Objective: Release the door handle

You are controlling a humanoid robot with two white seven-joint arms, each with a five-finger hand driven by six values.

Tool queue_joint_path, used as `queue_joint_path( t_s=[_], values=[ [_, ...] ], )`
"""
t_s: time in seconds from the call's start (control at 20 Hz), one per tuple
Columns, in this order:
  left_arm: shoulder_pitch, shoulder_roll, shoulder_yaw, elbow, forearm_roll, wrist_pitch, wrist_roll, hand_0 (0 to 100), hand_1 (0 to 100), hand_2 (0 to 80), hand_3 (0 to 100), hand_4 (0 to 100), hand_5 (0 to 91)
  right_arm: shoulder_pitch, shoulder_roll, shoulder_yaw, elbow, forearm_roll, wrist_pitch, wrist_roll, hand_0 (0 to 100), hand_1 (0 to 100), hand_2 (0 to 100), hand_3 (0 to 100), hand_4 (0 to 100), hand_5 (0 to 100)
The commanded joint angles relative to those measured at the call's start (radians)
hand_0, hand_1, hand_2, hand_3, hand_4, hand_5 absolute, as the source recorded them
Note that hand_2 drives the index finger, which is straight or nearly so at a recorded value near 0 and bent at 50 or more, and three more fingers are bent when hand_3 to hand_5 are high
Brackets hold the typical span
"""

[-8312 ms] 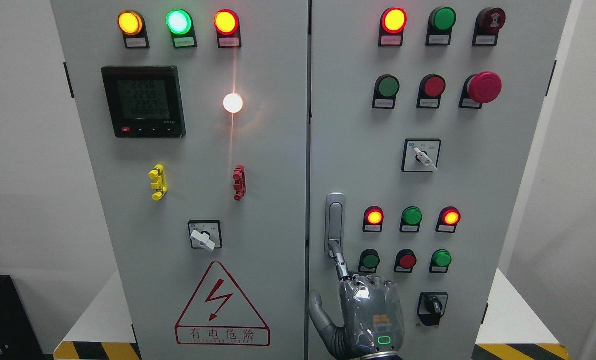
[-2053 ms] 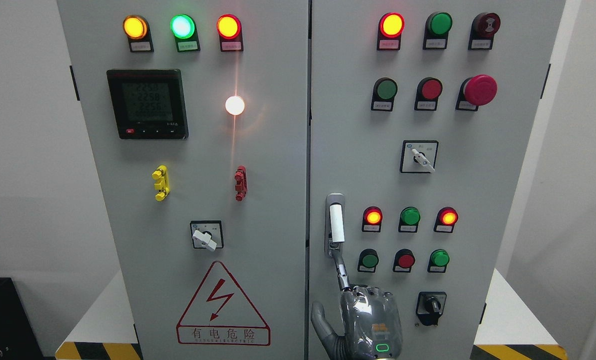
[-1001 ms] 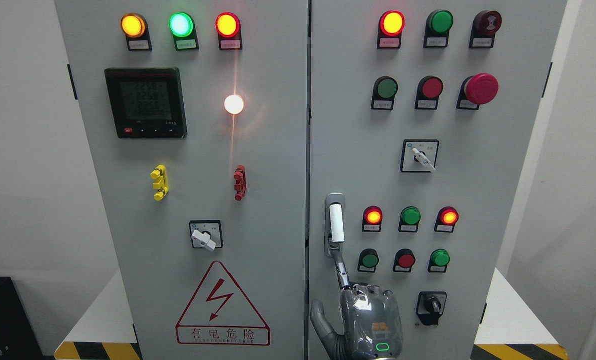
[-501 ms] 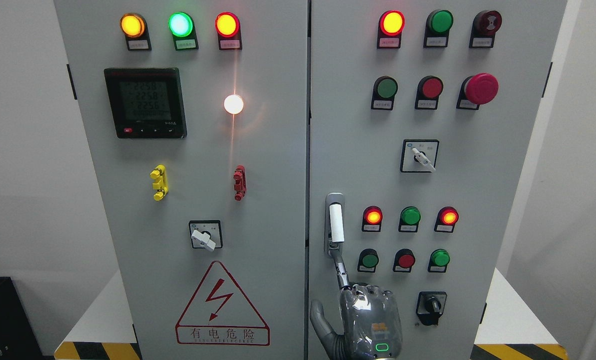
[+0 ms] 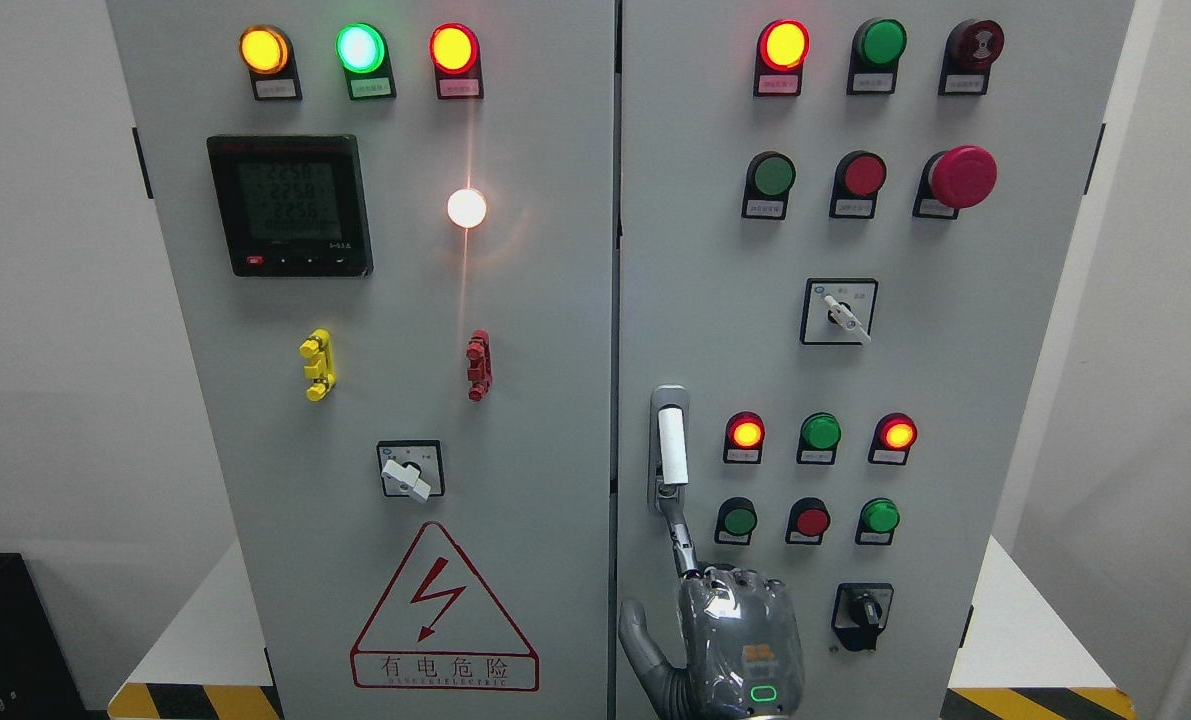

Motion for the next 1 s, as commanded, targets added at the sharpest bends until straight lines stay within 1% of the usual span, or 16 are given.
queue_joint_path(
  t_s=[0.0,0.4,0.6,0.95],
  values=[
    [0.009,0.000,0.000,0.000,0.000,0.000,0.001,12,56,0.0,0,0,0.0,0.000,0.000,0.001,-0.050,-0.001,-0.002,-0.005,55,30,17,88,92,100],
    [0.009,0.000,0.000,0.000,0.000,0.000,0.001,12,56,0.0,0,0,0.0,0.002,0.000,0.001,-0.057,-0.001,-0.004,-0.005,54,30,18,88,92,100],
    [0.009,0.000,0.000,0.000,0.000,0.000,0.001,12,56,0.0,0,0,0.0,0.002,0.000,0.001,-0.065,-0.001,-0.005,-0.014,54,30,19,88,92,100],
    [0.009,0.000,0.000,0.000,0.000,0.000,0.001,12,56,0.0,0,0,0.0,0.011,0.000,0.001,-0.073,-0.002,-0.005,-0.015,54,30,20,88,92,100]
  ],
)
